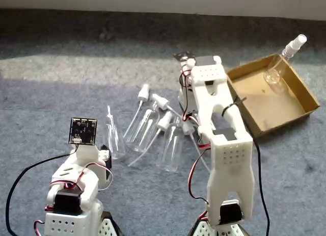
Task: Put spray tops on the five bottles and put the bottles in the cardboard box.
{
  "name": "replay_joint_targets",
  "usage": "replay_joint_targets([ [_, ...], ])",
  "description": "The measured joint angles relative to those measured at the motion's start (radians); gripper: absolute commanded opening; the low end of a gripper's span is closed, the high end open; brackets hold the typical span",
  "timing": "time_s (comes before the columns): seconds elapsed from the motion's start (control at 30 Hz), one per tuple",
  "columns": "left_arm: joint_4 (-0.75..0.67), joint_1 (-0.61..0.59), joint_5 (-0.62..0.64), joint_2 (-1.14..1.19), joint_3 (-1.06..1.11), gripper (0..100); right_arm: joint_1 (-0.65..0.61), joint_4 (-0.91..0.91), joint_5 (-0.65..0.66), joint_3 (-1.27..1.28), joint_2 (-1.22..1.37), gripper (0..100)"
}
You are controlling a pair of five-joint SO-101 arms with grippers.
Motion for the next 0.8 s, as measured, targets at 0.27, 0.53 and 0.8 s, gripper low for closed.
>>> replay_joint_targets([
  [0.27, 0.000, 0.000, 0.000, 0.000, 0.000, 1, 0.000, 0.002, 0.003, -0.015, 0.000, 15.9],
  [0.53, 0.000, 0.000, 0.000, 0.000, 0.000, 1, 0.009, 0.057, 0.005, -0.138, 0.000, 14.5],
  [0.8, 0.000, 0.000, 0.000, 0.000, 0.000, 1, 0.051, 0.187, 0.005, -0.423, 0.000, 14.2],
])
